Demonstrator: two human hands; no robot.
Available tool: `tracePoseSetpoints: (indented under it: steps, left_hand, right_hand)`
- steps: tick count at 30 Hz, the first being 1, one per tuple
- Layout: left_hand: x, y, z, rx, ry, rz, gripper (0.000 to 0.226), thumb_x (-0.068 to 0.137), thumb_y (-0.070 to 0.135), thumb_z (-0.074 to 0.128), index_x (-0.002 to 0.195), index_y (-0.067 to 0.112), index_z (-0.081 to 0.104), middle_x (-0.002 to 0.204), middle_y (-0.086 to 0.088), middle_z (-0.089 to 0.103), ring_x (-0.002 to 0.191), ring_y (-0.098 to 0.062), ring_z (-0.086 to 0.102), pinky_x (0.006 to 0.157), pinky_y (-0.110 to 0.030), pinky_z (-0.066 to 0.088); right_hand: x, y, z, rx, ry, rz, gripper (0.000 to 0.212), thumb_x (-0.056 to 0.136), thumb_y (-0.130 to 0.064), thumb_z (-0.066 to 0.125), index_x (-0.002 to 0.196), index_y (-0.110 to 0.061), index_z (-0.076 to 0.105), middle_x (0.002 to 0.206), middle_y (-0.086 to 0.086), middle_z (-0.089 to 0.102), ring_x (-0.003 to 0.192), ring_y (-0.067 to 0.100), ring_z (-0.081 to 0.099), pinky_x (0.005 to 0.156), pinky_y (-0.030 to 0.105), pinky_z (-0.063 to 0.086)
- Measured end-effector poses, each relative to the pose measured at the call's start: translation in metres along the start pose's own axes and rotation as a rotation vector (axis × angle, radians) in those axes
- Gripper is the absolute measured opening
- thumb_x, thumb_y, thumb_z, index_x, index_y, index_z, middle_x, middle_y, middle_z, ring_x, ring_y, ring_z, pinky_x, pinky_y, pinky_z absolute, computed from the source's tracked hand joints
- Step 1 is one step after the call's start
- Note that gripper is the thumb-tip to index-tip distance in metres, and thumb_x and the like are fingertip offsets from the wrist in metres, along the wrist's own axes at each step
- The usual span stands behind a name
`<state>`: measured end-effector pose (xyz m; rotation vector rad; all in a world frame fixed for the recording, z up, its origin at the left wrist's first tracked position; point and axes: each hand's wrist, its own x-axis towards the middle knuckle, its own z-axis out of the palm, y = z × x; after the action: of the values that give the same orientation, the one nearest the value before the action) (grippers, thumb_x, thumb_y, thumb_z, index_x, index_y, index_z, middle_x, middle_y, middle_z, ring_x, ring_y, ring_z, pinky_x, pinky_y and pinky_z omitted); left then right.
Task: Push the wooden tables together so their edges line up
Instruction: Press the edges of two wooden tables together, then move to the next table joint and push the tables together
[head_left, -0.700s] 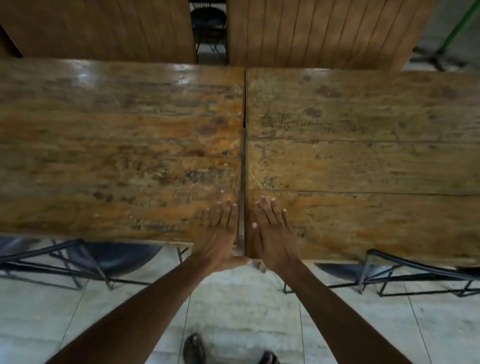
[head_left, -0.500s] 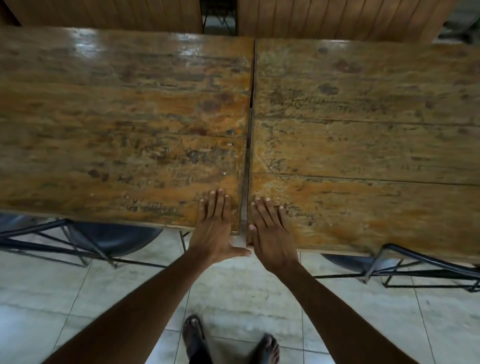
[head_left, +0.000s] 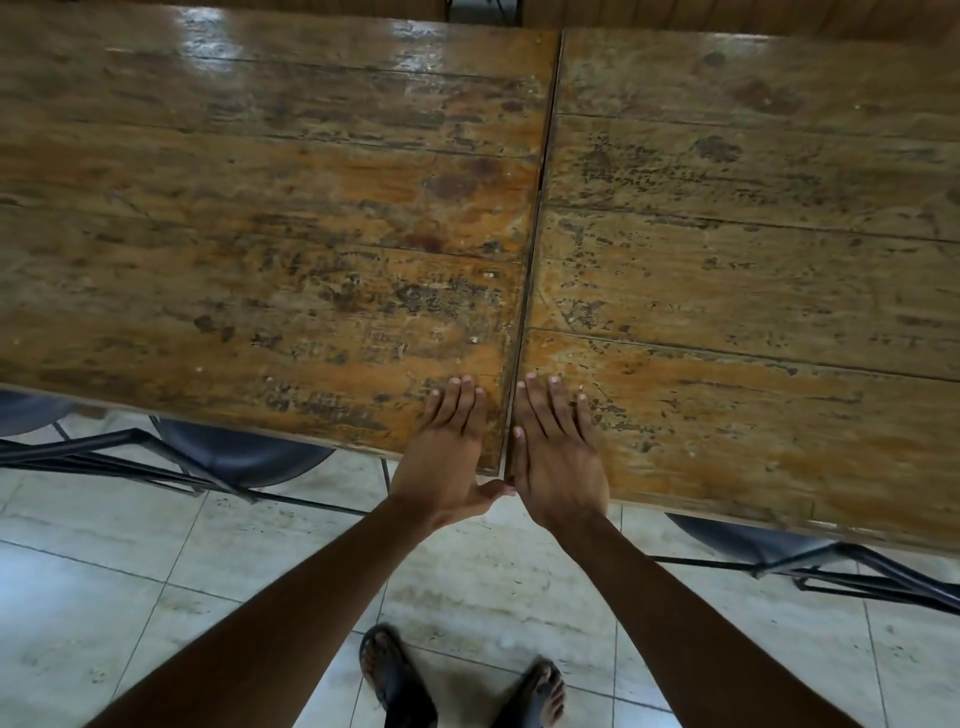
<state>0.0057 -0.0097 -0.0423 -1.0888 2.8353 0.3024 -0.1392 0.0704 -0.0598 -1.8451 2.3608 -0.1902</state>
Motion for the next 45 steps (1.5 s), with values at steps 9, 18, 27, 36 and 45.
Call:
tracePoseSetpoints:
  steps: [9,18,27,36,45]
  left_hand:
    - [0.003,-0.003,-0.001,-0.073,0.046,0.001,0.109,0.081,0.071,0.059,0.153,-0.003,0.022,0.163,-0.026,0.023,0.153,-0.038,0.013,0.125,-0.047,0.005]
    - [-0.001,0.005,-0.049,0.058,-0.291,-0.032,0.126,0.076,0.064,0.073,0.157,0.005,-0.003,0.169,-0.015,-0.005,0.154,-0.037,-0.004,0.124,-0.055,0.009]
    - [-0.066,-0.086,-0.154,0.202,-0.01,-0.078,0.086,0.098,0.06,0.041,0.158,0.011,0.005,0.169,-0.015,-0.001,0.154,-0.042,-0.002,0.12,-0.064,0.005]
    - [-0.232,-0.285,-0.243,0.237,0.228,-0.296,0.075,0.102,0.058,0.024,0.159,0.012,0.008,0.169,-0.015,0.004,0.154,-0.041,-0.002,0.12,-0.067,0.004]
    - [-0.448,-0.506,-0.293,0.214,0.356,-0.614,0.077,0.1,0.061,0.024,0.158,0.012,0.013,0.169,-0.013,0.006,0.154,-0.038,0.0,0.12,-0.064,0.002]
  right_hand:
    - [0.013,-0.001,0.006,-0.02,0.009,0.004,0.06,0.105,-0.034,0.014,0.16,-0.01,0.011,0.169,0.006,0.008,0.156,0.026,0.001,0.125,0.05,0.011]
    - [0.035,-0.009,-0.039,0.015,-0.326,0.02,0.061,0.107,-0.033,0.019,0.16,-0.015,-0.005,0.169,0.002,-0.012,0.155,0.027,-0.012,0.125,0.051,-0.002]
    - [0.045,-0.119,-0.128,0.01,-0.279,-0.034,0.067,0.105,-0.04,0.035,0.16,-0.017,0.006,0.17,0.005,0.003,0.154,0.038,0.003,0.124,0.054,0.01]
    - [0.084,-0.386,-0.185,0.019,-0.104,-0.356,0.063,0.106,-0.044,0.028,0.16,-0.017,0.009,0.169,0.008,0.003,0.154,0.037,0.005,0.122,0.055,0.011]
    - [0.078,-0.705,-0.176,0.011,-0.081,-0.644,0.067,0.103,-0.051,0.031,0.159,-0.018,0.014,0.169,0.006,0.009,0.154,0.033,0.008,0.123,0.054,0.012]
